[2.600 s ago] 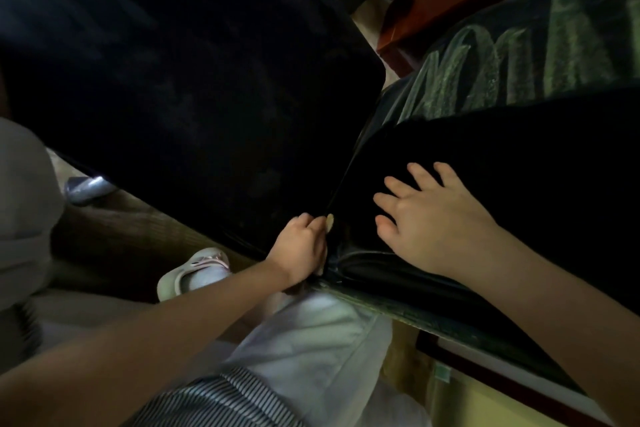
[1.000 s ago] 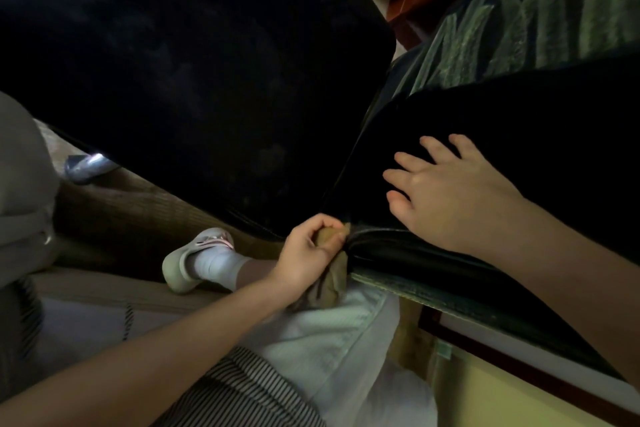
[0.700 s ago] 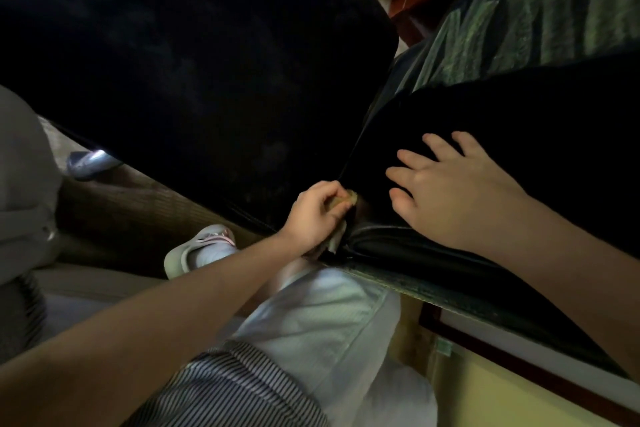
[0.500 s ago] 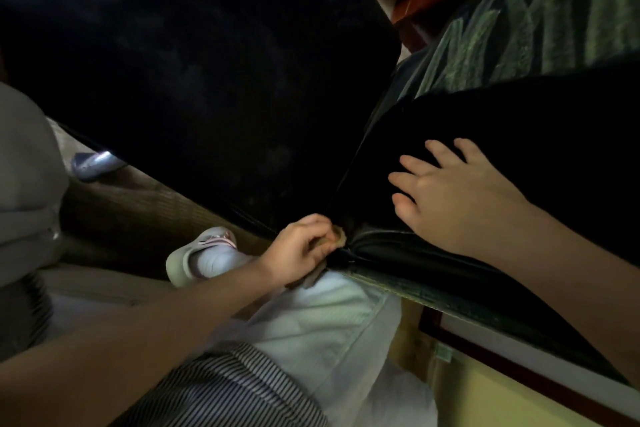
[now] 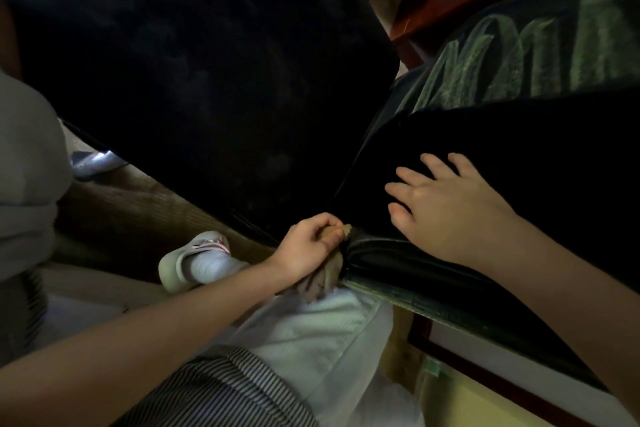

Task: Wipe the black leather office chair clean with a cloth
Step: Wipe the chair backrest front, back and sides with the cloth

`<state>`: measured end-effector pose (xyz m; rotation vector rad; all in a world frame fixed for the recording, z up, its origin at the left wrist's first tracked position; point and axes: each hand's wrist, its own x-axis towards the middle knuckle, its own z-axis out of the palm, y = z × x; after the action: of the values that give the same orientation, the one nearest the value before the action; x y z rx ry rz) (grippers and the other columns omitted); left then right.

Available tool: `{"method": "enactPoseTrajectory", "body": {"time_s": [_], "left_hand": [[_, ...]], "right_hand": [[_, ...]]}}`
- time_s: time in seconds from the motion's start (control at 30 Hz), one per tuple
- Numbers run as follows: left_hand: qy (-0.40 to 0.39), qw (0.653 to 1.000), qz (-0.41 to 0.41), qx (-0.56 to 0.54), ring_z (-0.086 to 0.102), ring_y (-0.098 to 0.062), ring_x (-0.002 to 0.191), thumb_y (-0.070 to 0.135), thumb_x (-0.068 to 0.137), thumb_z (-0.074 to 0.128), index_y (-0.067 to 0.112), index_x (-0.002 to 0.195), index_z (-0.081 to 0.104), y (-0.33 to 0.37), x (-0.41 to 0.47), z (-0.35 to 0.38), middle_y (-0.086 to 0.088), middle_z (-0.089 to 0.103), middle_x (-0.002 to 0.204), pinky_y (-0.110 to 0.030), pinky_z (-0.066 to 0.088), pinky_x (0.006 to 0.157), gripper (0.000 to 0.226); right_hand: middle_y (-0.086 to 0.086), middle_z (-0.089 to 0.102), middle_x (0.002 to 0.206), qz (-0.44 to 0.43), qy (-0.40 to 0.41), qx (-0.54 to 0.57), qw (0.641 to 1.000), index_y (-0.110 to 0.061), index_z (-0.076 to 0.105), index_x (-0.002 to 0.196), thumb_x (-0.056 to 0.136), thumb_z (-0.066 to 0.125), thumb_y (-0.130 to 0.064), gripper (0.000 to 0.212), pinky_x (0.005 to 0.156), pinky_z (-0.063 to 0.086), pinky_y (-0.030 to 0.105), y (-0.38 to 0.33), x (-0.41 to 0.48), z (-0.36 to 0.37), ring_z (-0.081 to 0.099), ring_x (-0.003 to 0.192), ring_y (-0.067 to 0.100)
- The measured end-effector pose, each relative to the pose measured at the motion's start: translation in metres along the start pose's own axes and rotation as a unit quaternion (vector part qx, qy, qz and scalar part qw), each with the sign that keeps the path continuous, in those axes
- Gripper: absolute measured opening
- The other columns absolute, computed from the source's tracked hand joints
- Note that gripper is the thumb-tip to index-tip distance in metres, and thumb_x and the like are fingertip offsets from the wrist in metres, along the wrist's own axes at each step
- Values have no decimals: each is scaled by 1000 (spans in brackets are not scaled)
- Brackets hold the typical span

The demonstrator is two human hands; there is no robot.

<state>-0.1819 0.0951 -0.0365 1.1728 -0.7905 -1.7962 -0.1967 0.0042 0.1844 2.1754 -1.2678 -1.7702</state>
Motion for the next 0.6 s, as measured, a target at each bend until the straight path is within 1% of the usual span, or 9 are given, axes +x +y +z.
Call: {"method": "enactPoseTrajectory", "body": {"time_s": [0.07,0.13,0.2,0.27,0.3,0.37,0.43,0.5,0.6], "left_hand": [[-10,998,5,-58,44,4,57,16,93,56,22,77,58,10,-4,2,14,51,62,-20,38,65,17],[-4,995,11,-103,43,4,58,12,94,53,16,79,56,20,-11,3,11,50,65,-16,38,63,15],[0,993,39,-113,45,3,60,12,94,52,13,83,55,28,-20,2,7,50,68,-15,39,63,12],[-4,994,91,-68,43,-2,63,16,94,53,15,84,55,34,-26,-4,7,49,69,-19,38,64,10],[-6,992,118,-38,42,-3,63,19,93,54,18,84,55,37,-29,-7,7,48,69,-21,38,64,9],[-8,987,159,-4,42,-2,64,25,89,54,22,84,54,47,-34,-11,9,49,69,-22,38,64,6],[1,980,198,28,45,0,66,27,87,53,24,86,55,57,-37,-12,11,51,72,-21,40,66,4],[22,968,239,71,50,-2,71,30,87,53,26,89,56,65,-41,-12,10,54,78,-24,44,69,5],[36,945,303,121,56,-6,85,34,87,53,25,97,60,82,-48,-9,7,58,91,-30,48,79,15]], "right_hand": [[-2,9,158,2,1,6,1000,-26,19,149,101,16,-41,50,115,-1,44,1,0,-1,0,145,25],[-3,10,158,-1,-2,11,1000,-26,20,149,101,16,-41,50,115,0,43,0,0,-2,2,145,24],[-3,11,158,-9,0,21,1000,-26,22,148,101,17,-43,50,116,2,40,0,-2,-3,4,145,22],[-4,17,157,-21,16,33,999,-26,26,147,101,19,-43,49,116,5,38,1,-6,-5,10,144,20],[-4,24,155,-25,28,37,999,-26,31,145,101,20,-43,49,116,6,37,1,-9,-6,14,143,18],[-6,39,147,-28,55,42,997,-26,44,137,100,22,-44,47,115,5,37,2,-17,-7,20,141,16],[-8,47,140,-22,78,40,996,-27,50,131,99,23,-45,46,115,5,37,3,-27,-8,21,141,16],[-10,47,140,-14,100,35,994,-28,48,132,98,26,-48,45,114,8,36,4,-40,-6,22,140,15],[-11,36,147,2,129,17,991,-30,37,140,96,31,-52,50,112,16,34,8,-67,0,23,140,15]]}}
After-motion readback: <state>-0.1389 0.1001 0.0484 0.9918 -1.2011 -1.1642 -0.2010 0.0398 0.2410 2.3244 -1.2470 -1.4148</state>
